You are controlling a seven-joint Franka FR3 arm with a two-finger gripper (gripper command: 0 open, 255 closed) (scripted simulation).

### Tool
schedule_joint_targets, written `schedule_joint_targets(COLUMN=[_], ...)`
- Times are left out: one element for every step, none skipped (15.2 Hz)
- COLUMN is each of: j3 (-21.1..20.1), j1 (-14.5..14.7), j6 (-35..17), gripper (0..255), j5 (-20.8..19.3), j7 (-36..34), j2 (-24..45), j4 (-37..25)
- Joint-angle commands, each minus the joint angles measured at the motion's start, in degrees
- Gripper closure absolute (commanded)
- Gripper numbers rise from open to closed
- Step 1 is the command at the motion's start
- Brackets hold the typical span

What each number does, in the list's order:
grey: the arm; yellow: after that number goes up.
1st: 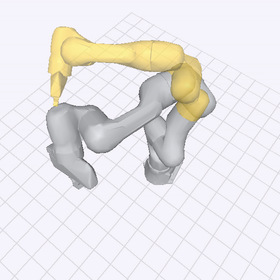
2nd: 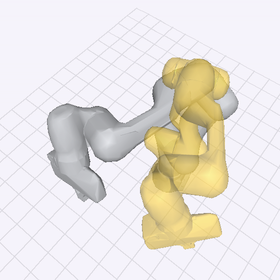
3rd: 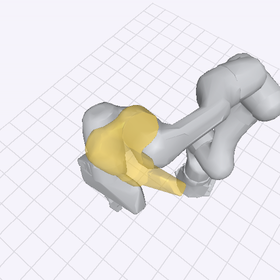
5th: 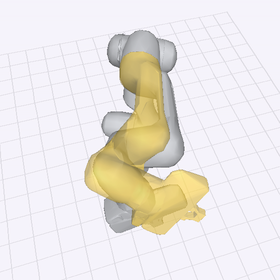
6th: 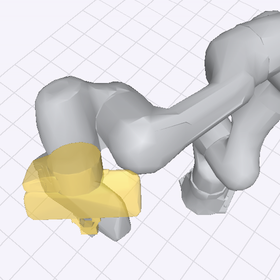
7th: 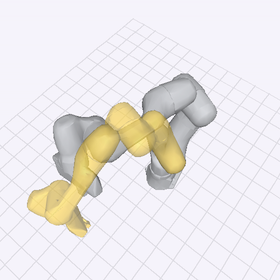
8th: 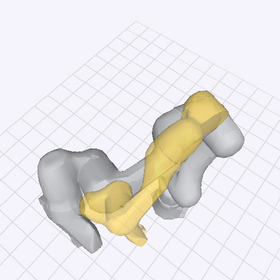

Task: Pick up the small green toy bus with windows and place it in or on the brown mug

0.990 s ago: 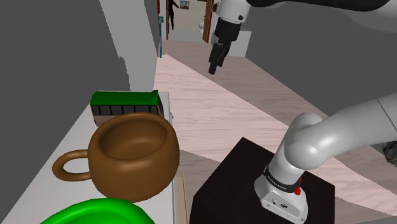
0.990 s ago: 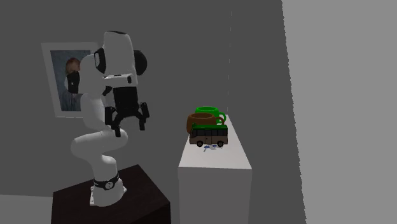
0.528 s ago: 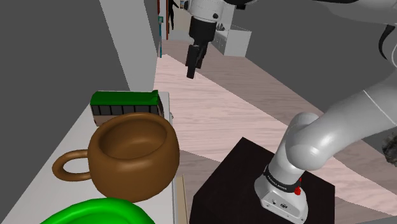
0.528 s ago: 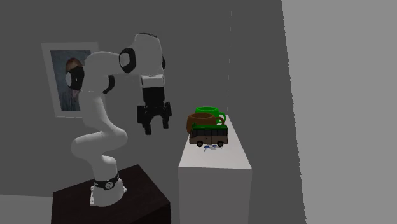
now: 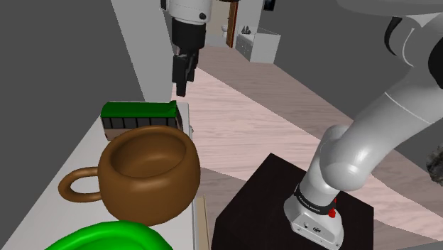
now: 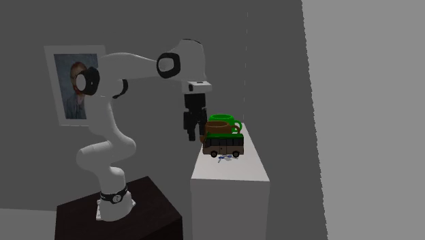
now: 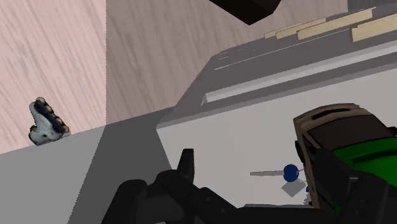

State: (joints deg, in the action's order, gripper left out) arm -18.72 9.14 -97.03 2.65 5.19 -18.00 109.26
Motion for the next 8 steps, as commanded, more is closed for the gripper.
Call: schedule_joint_targets(j3=[-1.9,-2.88,-3.85,-4.81,-5.77,-6.72,-7.66,-8.59], j1=[0.85,1.3,1.78,2.31,2.86,3.44,4.08,4.76], j6=[0.36,0.55,0.78,1.05,1.36,1.71,2.11,2.55], gripper=[0,0,0,0,0,0,0,0], j5=[-0.75,-1.23,-1.77,-2.38,-3.05,-3.79,-4.6,-5.47], j7=[-0.63,-1.04,-1.46,-1.9,-2.36,-2.84,-3.33,-3.83], j2=[3.3,4.97,6.67,8.41,10.18,11.99,13.84,15.73], j4=[-3.19,-4.8,-6.44,-8.13,-9.87,-11.66,-13.49,-15.38])
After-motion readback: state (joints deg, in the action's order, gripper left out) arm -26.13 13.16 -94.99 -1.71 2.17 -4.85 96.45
